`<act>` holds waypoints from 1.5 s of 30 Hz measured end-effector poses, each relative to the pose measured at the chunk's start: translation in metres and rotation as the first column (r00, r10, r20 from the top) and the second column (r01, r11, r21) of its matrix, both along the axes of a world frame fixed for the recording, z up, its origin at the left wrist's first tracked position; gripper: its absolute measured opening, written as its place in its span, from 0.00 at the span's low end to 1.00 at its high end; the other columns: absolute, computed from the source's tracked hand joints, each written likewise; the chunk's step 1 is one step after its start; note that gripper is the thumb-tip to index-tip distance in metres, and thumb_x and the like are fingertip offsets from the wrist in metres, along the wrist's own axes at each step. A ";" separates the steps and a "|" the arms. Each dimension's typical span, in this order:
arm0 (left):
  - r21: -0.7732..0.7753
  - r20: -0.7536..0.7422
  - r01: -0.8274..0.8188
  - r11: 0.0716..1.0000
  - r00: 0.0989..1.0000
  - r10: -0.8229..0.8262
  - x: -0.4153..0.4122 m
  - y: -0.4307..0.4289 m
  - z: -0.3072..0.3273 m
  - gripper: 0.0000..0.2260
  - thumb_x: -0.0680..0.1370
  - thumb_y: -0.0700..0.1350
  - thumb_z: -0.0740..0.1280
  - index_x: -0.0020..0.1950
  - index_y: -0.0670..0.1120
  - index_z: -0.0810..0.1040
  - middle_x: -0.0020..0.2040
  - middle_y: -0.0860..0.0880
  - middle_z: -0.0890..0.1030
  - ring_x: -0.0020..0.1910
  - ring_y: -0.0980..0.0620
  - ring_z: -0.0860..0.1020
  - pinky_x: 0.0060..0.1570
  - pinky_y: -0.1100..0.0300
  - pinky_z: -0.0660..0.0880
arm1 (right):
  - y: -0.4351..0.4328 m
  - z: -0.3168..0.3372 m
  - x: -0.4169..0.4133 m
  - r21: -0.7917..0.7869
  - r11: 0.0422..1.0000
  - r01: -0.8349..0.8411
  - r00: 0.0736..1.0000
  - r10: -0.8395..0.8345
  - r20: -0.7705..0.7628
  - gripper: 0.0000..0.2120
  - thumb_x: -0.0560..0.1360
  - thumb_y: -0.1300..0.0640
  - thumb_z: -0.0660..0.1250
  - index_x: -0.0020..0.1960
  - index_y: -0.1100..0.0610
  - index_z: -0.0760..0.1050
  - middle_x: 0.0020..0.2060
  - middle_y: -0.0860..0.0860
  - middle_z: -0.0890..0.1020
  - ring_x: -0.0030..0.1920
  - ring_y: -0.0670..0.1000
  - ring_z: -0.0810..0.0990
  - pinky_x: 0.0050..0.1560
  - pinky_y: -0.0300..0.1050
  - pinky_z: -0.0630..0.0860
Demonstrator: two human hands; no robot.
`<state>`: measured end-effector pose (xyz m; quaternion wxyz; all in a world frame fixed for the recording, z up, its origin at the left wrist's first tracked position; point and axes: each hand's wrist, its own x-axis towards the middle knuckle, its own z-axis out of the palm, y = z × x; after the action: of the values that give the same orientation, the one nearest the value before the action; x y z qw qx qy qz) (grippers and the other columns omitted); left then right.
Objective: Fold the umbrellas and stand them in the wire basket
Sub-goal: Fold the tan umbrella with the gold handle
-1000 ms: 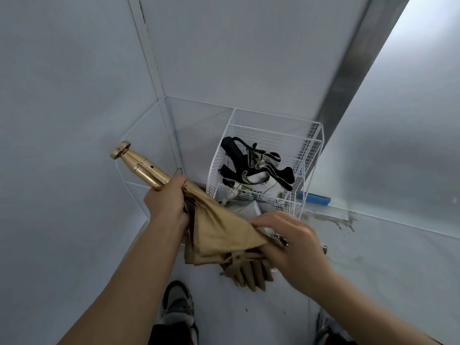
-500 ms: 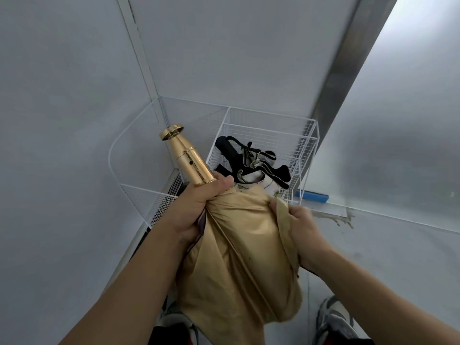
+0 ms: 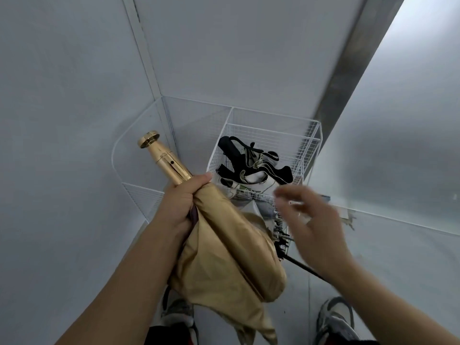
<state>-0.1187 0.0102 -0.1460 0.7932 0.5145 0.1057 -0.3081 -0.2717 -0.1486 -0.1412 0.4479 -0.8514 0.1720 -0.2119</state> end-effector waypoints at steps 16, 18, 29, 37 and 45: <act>0.019 -0.009 -0.113 0.993 0.993 0.114 -0.003 -0.009 0.007 0.08 0.73 0.38 0.73 0.41 0.41 0.74 0.33 0.42 0.76 0.28 0.47 0.77 0.30 0.57 0.79 | 0.013 -0.024 0.000 -0.073 0.956 -0.282 0.838 0.209 -0.504 0.45 0.63 0.35 0.73 0.75 0.39 0.58 0.62 0.36 0.71 0.62 0.43 0.71 0.64 0.46 0.71; -0.032 -0.041 -0.067 0.997 0.997 0.066 -0.012 -0.017 0.012 0.09 0.73 0.39 0.73 0.39 0.41 0.73 0.30 0.43 0.77 0.26 0.48 0.78 0.29 0.57 0.79 | 0.022 -0.035 0.004 -0.068 0.962 -0.264 0.845 0.197 -0.498 0.34 0.65 0.42 0.75 0.68 0.42 0.67 0.52 0.40 0.77 0.52 0.47 0.77 0.53 0.47 0.75; 0.490 0.391 0.391 0.779 0.700 -0.598 -0.032 0.002 0.020 0.22 0.67 0.41 0.79 0.58 0.53 0.79 0.50 0.52 0.84 0.47 0.55 0.83 0.47 0.60 0.80 | -0.055 -0.039 0.005 0.543 0.839 -0.024 0.917 0.235 -0.322 0.30 0.54 0.53 0.75 0.55 0.61 0.77 0.48 0.60 0.84 0.50 0.62 0.83 0.55 0.61 0.80; 0.404 0.869 -0.288 0.869 0.418 -0.265 -0.027 0.010 0.022 0.04 0.74 0.38 0.73 0.44 0.46 0.81 0.41 0.50 0.81 0.39 0.56 0.78 0.39 0.69 0.74 | -0.057 -0.034 0.010 0.457 0.887 0.067 0.979 0.030 -0.202 0.26 0.53 0.55 0.76 0.50 0.58 0.78 0.45 0.58 0.83 0.46 0.59 0.82 0.40 0.45 0.77; 0.707 0.692 -0.127 0.696 0.330 -0.643 -0.032 -0.006 0.008 0.08 0.70 0.51 0.76 0.44 0.54 0.79 0.39 0.59 0.72 0.42 0.55 0.71 0.48 0.55 0.67 | -0.057 -0.031 0.009 0.417 0.907 0.058 0.985 0.016 -0.173 0.29 0.51 0.50 0.77 0.51 0.54 0.77 0.45 0.56 0.82 0.47 0.58 0.82 0.45 0.54 0.80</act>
<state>-0.1505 0.0044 -0.1384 0.4098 0.8442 -0.3425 -0.0450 -0.2628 -0.2056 -0.1719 0.6017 -0.7483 0.2608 -0.1005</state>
